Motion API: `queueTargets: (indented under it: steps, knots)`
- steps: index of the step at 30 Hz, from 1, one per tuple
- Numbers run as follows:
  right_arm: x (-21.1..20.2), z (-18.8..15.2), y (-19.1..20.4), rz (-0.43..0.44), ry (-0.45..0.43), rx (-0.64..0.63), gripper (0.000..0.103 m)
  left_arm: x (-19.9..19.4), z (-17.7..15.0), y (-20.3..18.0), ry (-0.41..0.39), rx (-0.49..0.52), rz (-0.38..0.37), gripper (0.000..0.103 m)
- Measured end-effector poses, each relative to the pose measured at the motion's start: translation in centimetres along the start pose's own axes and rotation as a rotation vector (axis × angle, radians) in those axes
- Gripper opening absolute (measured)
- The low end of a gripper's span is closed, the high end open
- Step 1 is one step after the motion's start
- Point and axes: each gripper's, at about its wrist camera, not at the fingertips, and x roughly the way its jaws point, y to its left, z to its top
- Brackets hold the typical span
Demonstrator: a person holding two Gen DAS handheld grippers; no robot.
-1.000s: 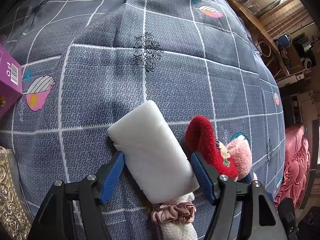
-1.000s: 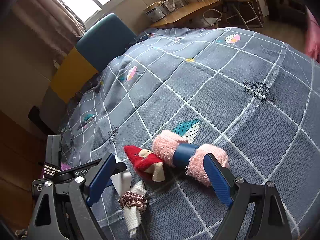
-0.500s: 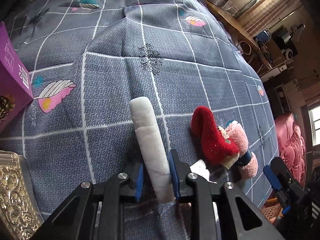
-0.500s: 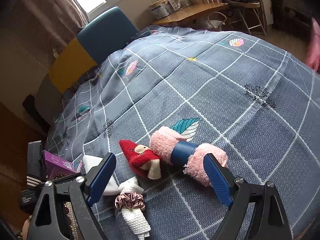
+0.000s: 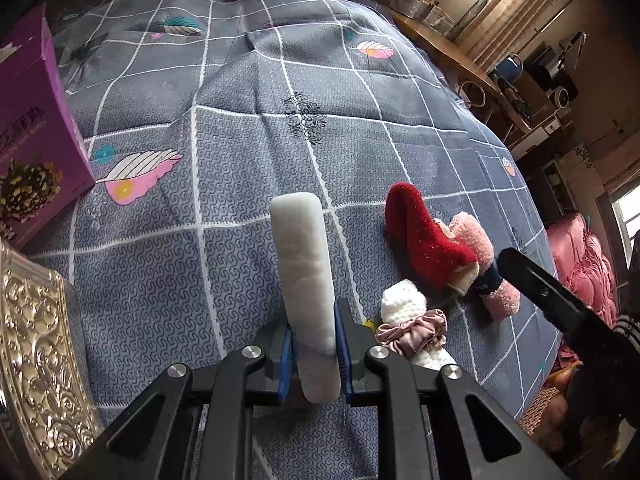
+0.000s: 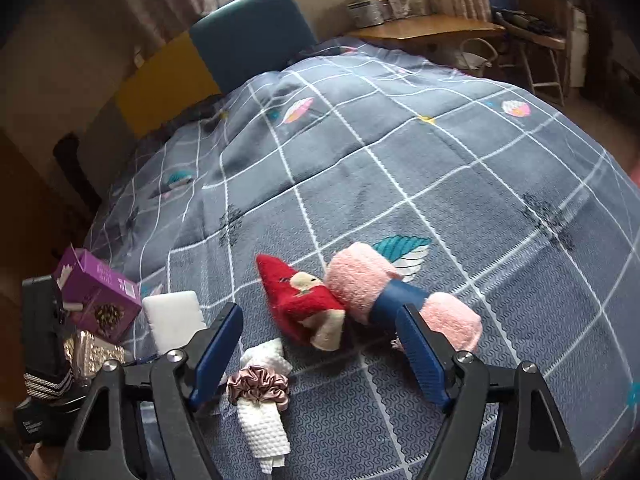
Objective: Organize soft objects
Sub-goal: 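Grasp the red sock with the right tool, then carry the white sponge into the gold tray and open the left tool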
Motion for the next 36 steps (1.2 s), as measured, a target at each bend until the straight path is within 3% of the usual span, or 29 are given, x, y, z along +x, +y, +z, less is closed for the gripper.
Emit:
queueTargets:
  steps: [7, 9, 11, 17, 24, 30, 36]
  knots:
    - [5.7, 0.7, 4.7, -0.054, 0.134, -0.286, 0.076, -3.3, 1.3, -1.1, -0.089, 0.053, 0.012, 0.017]
    - [7.5, 0.0, 5.0, -0.08, 0.177, -0.326, 0.058, -4.9, 2.4, -1.6, -0.118, 0.068, 0.007, 0.017]
    - [8.9, -0.8, 5.1, -0.181, 0.198, -0.379, 0.032, -6.2, 3.8, -1.8, -0.141, 0.061, -0.01, 0.017]
    - [9.0, -0.6, 4.5, -0.152, 0.19, -0.358, 0.034, -10.9, 8.7, -0.9, -0.212, 0.022, -0.018, 0.017]
    - [9.0, -0.9, 5.2, -0.166, 0.181, -0.405, 0.036, -18.3, 12.4, 7.9, -0.362, -0.121, 0.102, 0.017]
    - [8.9, -1.2, 5.7, -0.183, 0.171, -0.44, 0.036, -22.8, 9.2, 17.8, -0.432, -0.234, 0.217, 0.017]
    - [8.7, -1.3, 5.5, -0.179, 0.164, -0.433, 0.036, -25.3, 0.8, 26.1, -0.454, -0.352, 0.271, 0.017]
